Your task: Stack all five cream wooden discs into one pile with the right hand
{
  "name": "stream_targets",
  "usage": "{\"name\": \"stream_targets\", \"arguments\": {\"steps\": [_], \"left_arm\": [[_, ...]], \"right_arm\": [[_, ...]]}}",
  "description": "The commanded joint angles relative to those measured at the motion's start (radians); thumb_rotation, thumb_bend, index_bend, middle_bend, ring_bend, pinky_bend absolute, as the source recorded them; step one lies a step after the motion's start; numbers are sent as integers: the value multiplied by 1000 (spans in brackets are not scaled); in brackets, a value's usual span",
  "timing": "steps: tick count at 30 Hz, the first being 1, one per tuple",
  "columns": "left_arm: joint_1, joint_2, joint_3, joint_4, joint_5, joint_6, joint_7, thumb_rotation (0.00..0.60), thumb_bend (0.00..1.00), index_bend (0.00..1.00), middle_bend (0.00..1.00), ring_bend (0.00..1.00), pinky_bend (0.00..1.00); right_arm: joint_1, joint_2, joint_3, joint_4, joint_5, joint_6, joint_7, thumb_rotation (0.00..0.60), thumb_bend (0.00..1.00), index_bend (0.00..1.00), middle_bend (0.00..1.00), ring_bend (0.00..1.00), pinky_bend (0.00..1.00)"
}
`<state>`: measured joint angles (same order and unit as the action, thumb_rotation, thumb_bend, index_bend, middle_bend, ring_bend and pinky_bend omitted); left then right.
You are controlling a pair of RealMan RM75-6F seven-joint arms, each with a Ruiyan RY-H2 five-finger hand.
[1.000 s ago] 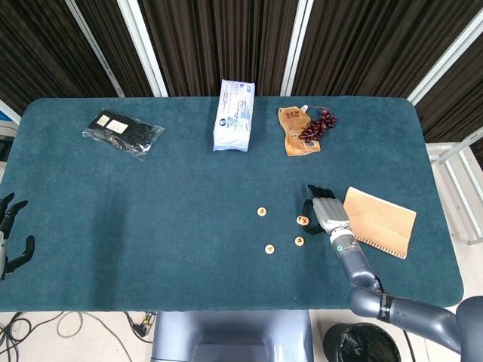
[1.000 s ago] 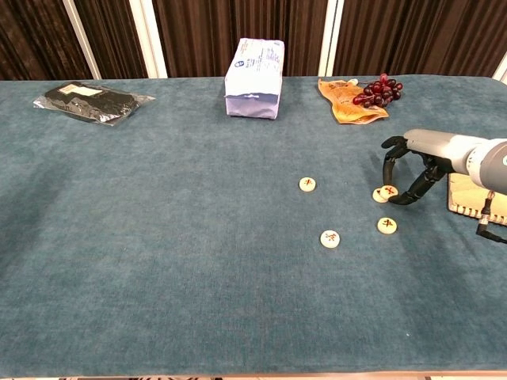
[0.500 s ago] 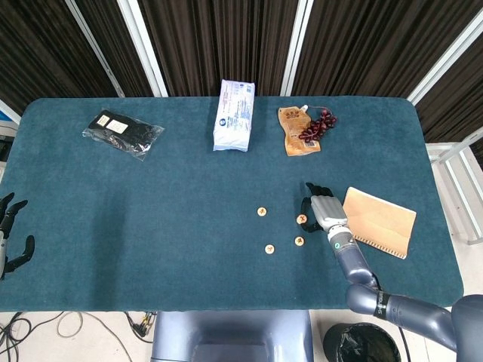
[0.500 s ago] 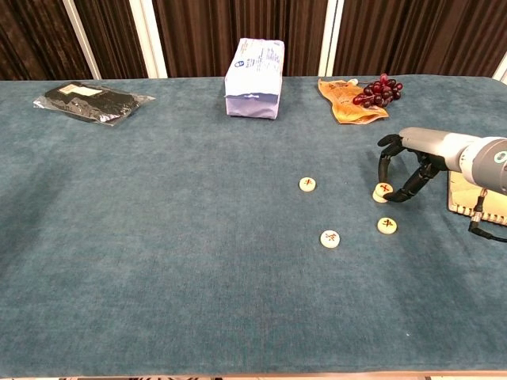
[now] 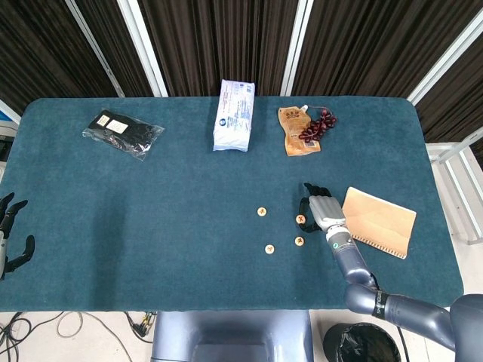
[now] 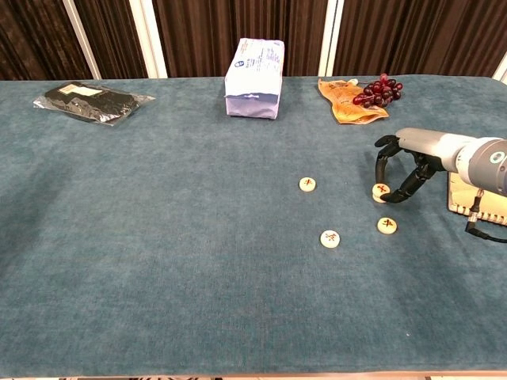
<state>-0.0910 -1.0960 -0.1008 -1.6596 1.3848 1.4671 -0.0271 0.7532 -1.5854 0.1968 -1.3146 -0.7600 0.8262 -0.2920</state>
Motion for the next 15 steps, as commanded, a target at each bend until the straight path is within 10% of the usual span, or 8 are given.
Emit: {"name": "stream_targets", "arguments": {"steps": [1,15], "left_arm": [[0,0,0,1,0,0,0,600,467,150,0,0,0],[-1,-1,1,-1,2,-1,5,600,467,150,0,0,0]], "right_arm": [[0,1,1,0,1,0,0,600,407,554,0,0,0],[-1,4,-2,-2,3,-7,2,600,406,554,0,0,0]]}}
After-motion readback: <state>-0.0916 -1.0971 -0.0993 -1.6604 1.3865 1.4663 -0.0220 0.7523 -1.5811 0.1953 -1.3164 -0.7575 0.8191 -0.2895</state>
